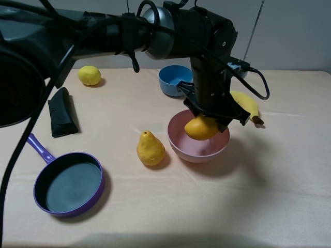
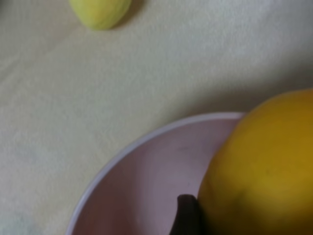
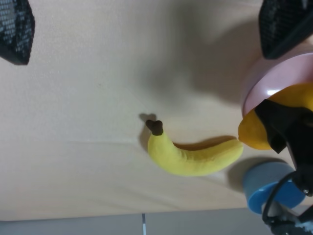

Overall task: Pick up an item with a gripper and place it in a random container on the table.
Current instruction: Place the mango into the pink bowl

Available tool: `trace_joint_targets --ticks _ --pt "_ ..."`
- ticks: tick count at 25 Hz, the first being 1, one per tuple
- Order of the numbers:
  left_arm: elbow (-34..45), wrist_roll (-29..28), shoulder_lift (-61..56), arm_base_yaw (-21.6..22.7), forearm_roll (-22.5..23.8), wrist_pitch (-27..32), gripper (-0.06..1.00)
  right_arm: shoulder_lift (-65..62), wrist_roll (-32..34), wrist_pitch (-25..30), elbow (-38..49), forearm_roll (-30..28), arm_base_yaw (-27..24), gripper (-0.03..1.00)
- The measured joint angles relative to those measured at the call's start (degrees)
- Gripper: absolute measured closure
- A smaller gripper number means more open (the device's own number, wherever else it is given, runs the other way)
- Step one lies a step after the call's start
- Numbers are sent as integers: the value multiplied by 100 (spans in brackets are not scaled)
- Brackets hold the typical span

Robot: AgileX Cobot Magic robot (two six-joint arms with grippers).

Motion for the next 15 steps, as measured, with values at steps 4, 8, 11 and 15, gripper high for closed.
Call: trace_joint_targets --ticks 4,8,11,15 --pt "0 -4 0 0 0 91 33 0 0 0 0 0 0 27" --pt "0 -7 0 0 0 203 26 0 0 0 0 0 0 27" --pt "0 -7 0 0 0 220 8 0 0 0 0 0 0 27" --pt "0 -7 0 0 0 239 -3 0 0 0 0 0 0 27"
